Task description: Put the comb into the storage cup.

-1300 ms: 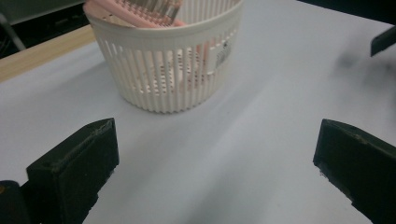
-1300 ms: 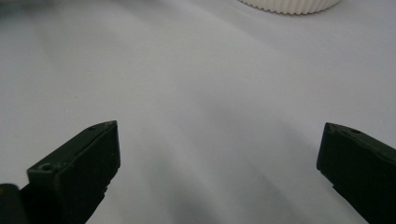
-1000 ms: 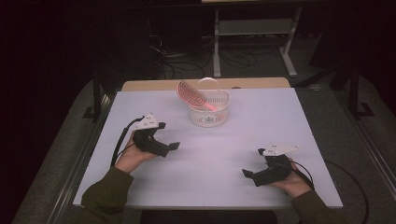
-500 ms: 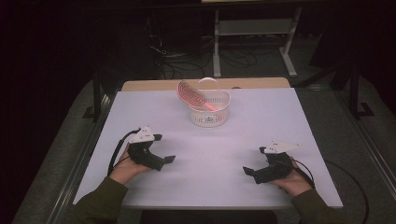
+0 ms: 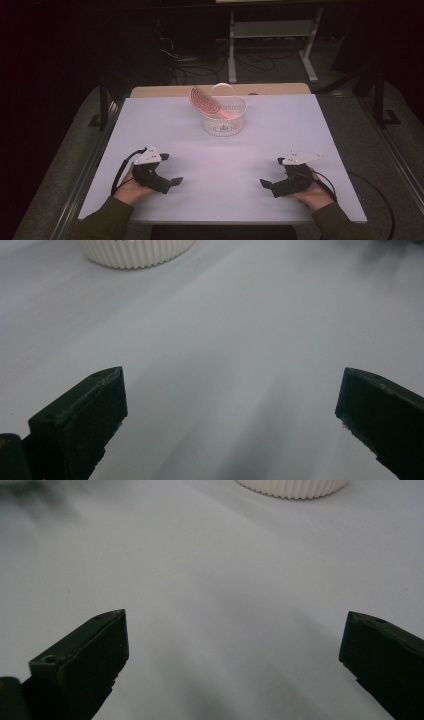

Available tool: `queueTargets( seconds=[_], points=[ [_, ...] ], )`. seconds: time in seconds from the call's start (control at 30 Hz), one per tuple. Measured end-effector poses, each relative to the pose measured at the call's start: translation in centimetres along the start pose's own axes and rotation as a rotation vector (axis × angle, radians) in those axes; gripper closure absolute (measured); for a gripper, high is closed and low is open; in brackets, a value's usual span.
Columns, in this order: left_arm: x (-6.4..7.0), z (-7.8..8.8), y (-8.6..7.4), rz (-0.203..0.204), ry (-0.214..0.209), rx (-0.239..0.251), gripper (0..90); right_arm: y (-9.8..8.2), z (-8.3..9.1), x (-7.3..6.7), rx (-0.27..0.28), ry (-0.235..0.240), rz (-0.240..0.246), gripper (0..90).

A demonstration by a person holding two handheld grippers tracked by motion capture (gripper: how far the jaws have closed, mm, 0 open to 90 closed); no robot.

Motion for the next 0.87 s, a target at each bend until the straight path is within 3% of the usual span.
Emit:
queueTargets(
  seconds=[0.37, 0.7, 0.87],
  points=[
    [-0.4, 0.4, -1.4, 0.035, -0.005, -0.009, 0.0, -0.1, -0.1, 0.0, -0.004, -0.001, -0.002, 0.0],
    [-0.3, 0.3, -1.6, 0.028, -0.001, -0.02, 0.0, -0.2, -0.1, 0.0, -0.003, 0.001, -0.002, 0.0],
    [-0.4, 0.1, -1.9, 0.018, 0.006, -0.051, 0.0, -0.2, -0.1, 0.0, -0.005, 0.0, 0.0, 0.0]
  ],
)
Point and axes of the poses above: each handheld gripper's, and its own axes: z roughly backward along the jaws, y roughly out of its top, x roughly to its right, the point moved 6 cm from there along -z, roughly forward along the jaws, and after that the axes turned 8 degrees about -y, right-handed, at the moved point
